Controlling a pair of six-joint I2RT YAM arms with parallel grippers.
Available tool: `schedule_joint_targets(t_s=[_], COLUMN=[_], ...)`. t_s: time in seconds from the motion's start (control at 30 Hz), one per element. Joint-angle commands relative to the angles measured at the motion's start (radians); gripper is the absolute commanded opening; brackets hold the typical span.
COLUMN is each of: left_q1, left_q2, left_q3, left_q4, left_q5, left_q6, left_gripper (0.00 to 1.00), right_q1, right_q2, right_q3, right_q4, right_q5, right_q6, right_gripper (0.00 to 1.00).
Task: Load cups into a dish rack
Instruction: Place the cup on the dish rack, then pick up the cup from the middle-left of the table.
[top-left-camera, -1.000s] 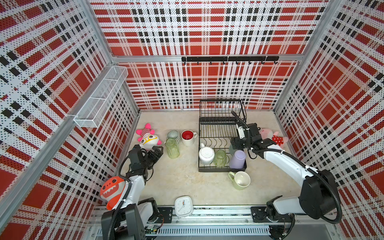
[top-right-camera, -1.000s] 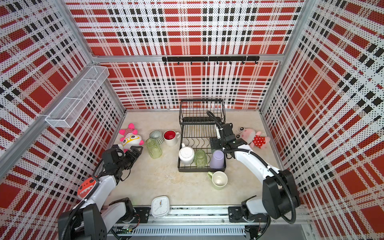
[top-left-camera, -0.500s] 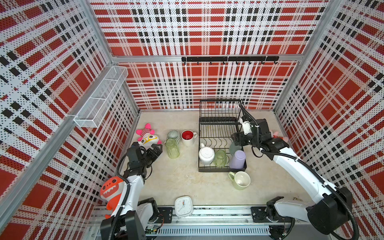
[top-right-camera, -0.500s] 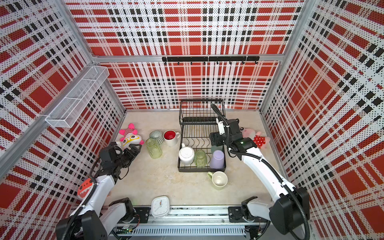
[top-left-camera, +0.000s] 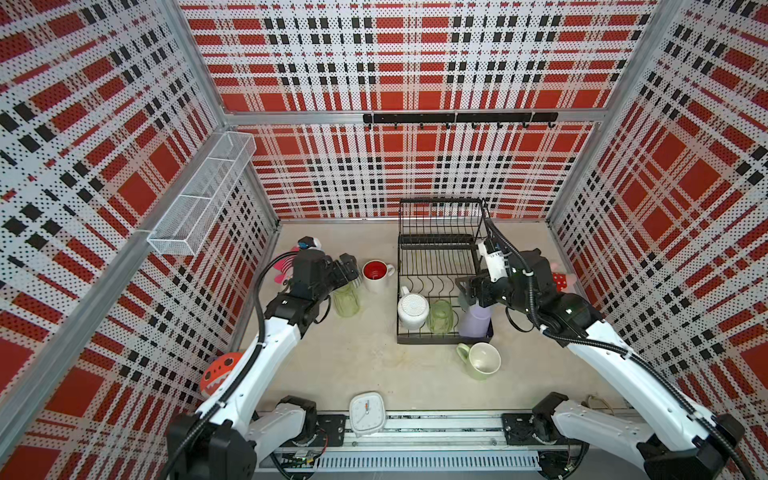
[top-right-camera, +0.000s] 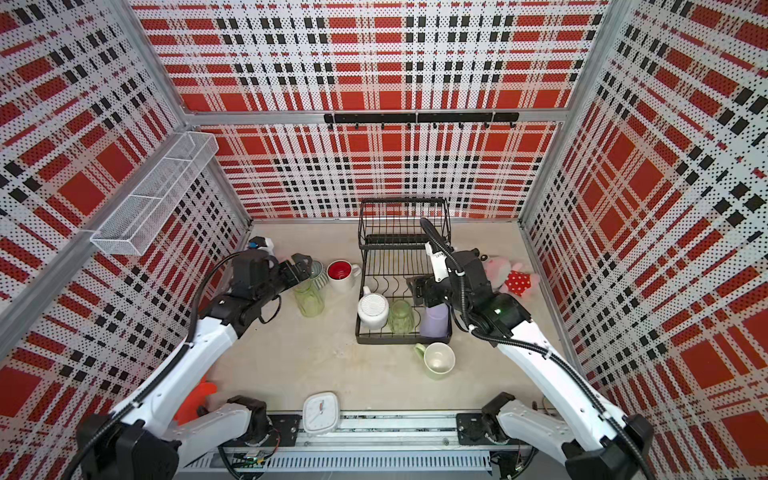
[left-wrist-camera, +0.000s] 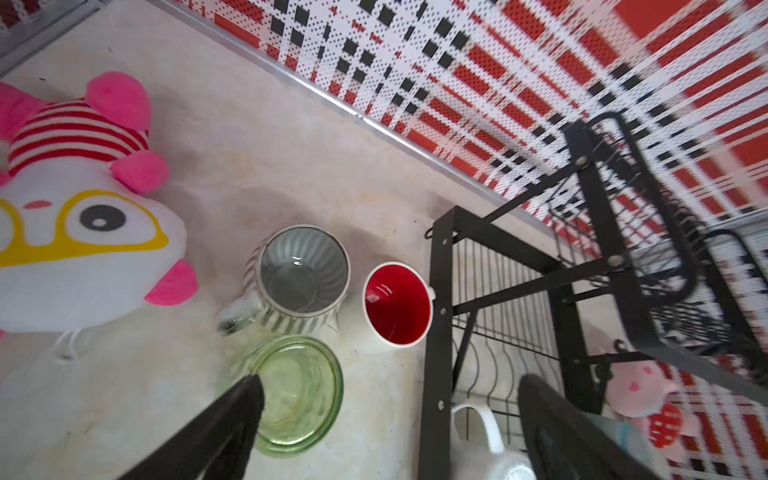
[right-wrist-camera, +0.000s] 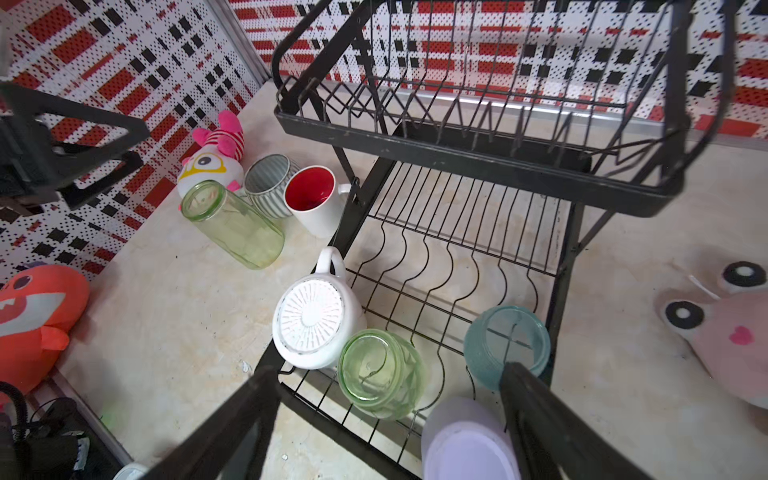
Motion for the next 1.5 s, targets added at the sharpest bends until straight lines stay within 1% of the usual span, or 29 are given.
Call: schedule_joint_targets(t_s=[0.0, 0.1, 0.2, 0.37, 0.57, 0.67, 0.7, 0.8, 0.9, 1.13, 1.2, 1.3, 1.4, 1.47], left_q1=[-0.064, -0.078, -0.085, -0.09, -0.09, -0.07, -0.065, -0.054, -0.047, -0.041, -0.047, -0.06, -0.074, -0.085], left_q2=[0.08, 0.131, 0.152, 0.173, 0.244, 0.295, 0.307, 0.333, 0.345, 0.351, 0.345, 0.331, 0.312, 0.293], left_q3=[0.068, 0.089, 0.09, 0.08, 0.087, 0.09, 0.09, 0.085, 0.079, 0.081, 0.076, 0.069, 0.067, 0.071], left_q4=[-0.149, -0.179, -0.177, -0.172, -0.137, -0.126, -0.127, -0.112, -0.089, -0.088, -0.09, -0.094, -0.099, -0.104], left_q5=[-0.25, -0.32, -0.322, -0.362, -0.332, -0.301, -0.3, -0.3, -0.271, -0.262, -0.254, -0.254, -0.248, -0.244], left_q6=[0.035, 0.014, 0.003, -0.01, 0.026, 0.018, 0.015, 0.013, 0.033, 0.061, 0.061, 0.058, 0.052, 0.047], left_gripper=[0.98, 0.98, 0.98, 0.98, 0.98, 1.0, 0.99, 0.94, 0.87, 0.66, 0.62, 0.59, 0.55, 0.54], right_q1=[0.002, 0.002, 0.003, 0.003, 0.002, 0.002, 0.002, 0.002, 0.002, 0.002, 0.002, 0.002, 0.003, 0.003], right_q2=[-0.039, -0.063, -0.087, -0.107, -0.1, -0.101, -0.103, -0.108, -0.111, -0.11, -0.108, -0.106, -0.102, -0.103], right_q3=[-0.018, -0.022, -0.037, -0.049, -0.04, -0.037, -0.037, -0.037, -0.038, -0.041, -0.043, -0.044, -0.047, -0.053], right_q4=[-0.041, -0.078, -0.088, -0.098, -0.107, -0.105, -0.105, -0.109, -0.117, -0.118, -0.117, -0.111, -0.106, -0.103], right_q5=[0.048, 0.08, 0.101, 0.135, 0.149, 0.149, 0.15, 0.153, 0.152, 0.14, 0.139, 0.135, 0.136, 0.143], right_q6=[0.006, -0.001, -0.002, 0.001, 0.008, 0.012, 0.012, 0.014, 0.009, 0.008, 0.008, 0.008, 0.01, 0.011], right_gripper=[0.89, 0.95, 1.0, 1.0, 1.0, 1.0, 1.0, 1.0, 1.0, 1.0, 1.0, 1.0, 1.0, 1.0])
